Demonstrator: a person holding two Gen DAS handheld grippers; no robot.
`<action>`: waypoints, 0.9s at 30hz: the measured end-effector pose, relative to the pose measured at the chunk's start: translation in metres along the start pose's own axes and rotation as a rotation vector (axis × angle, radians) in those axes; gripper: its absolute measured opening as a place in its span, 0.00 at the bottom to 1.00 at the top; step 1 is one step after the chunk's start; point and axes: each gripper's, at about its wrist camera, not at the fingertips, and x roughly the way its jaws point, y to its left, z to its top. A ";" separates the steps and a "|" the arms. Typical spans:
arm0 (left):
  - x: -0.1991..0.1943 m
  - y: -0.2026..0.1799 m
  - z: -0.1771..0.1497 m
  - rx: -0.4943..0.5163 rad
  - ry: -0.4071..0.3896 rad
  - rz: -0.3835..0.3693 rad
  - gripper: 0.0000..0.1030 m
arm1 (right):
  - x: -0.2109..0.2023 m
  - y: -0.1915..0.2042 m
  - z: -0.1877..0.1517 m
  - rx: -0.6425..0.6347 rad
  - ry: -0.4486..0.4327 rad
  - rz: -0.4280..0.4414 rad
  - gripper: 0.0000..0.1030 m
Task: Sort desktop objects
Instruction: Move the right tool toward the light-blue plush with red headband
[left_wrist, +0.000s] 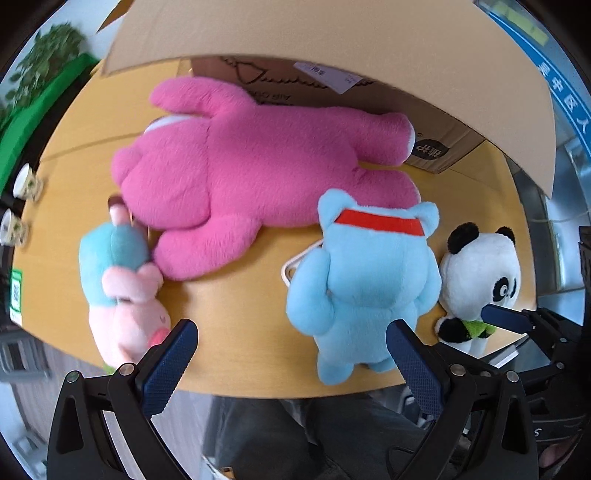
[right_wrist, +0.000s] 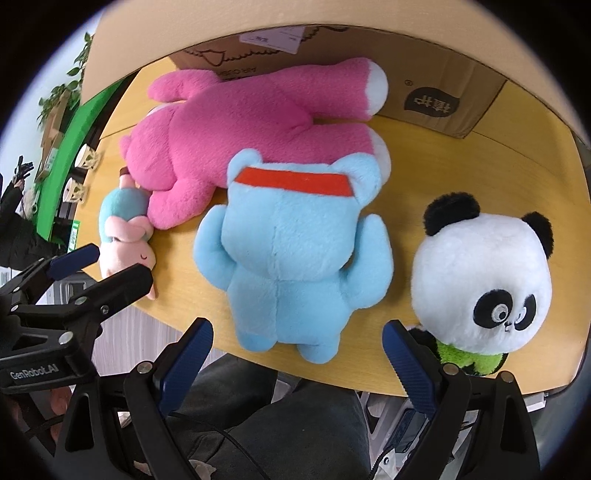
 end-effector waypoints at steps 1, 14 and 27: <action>-0.001 0.002 -0.002 -0.010 0.002 -0.005 1.00 | -0.001 0.002 -0.001 -0.004 -0.003 -0.001 0.90; -0.002 0.021 0.006 -0.003 0.008 -0.044 1.00 | -0.026 0.024 -0.004 0.056 -0.083 -0.056 0.90; 0.013 0.038 0.007 0.140 0.050 -0.114 1.00 | -0.013 0.053 -0.009 0.149 -0.067 -0.106 0.90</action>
